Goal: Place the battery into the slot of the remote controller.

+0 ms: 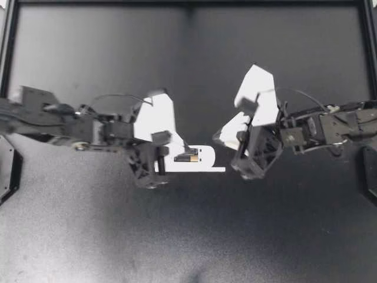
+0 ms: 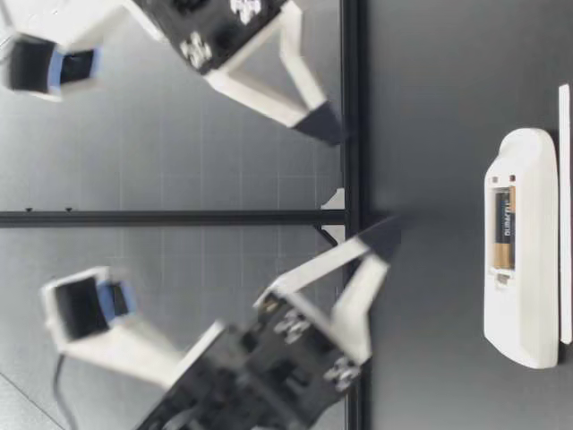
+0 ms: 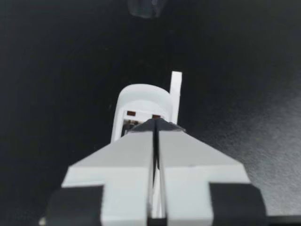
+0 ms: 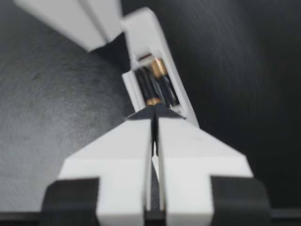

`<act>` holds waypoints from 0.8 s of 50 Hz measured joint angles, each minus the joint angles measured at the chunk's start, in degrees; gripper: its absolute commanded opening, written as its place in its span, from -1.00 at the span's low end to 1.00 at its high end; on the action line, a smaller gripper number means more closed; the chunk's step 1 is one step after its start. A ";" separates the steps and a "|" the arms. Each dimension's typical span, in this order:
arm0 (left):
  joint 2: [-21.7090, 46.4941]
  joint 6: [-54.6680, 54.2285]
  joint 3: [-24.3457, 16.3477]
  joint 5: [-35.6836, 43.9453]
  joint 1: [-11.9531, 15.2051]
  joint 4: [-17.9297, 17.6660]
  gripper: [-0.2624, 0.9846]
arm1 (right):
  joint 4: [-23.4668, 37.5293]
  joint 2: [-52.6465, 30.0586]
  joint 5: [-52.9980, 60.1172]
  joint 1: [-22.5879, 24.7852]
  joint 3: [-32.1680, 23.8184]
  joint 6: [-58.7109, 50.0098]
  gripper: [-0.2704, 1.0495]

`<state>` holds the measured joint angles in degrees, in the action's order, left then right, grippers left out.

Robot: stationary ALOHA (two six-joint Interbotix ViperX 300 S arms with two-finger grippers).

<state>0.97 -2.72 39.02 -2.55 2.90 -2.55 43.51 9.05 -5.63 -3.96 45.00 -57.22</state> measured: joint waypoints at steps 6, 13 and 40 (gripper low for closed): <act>-2.90 0.00 1.67 0.26 0.00 0.00 -0.85 | 3.60 0.88 2.29 0.18 1.32 5.19 -0.79; -4.66 0.44 2.90 0.44 -0.09 0.00 -0.85 | 3.87 1.49 4.22 0.18 2.29 10.46 -0.79; -6.42 1.05 4.75 0.44 -0.09 0.00 -0.85 | 3.96 1.67 6.86 0.18 2.81 12.83 -0.79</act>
<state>-5.45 -1.67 43.77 -2.11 2.81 -2.55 47.46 10.72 1.23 -3.78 47.81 -44.38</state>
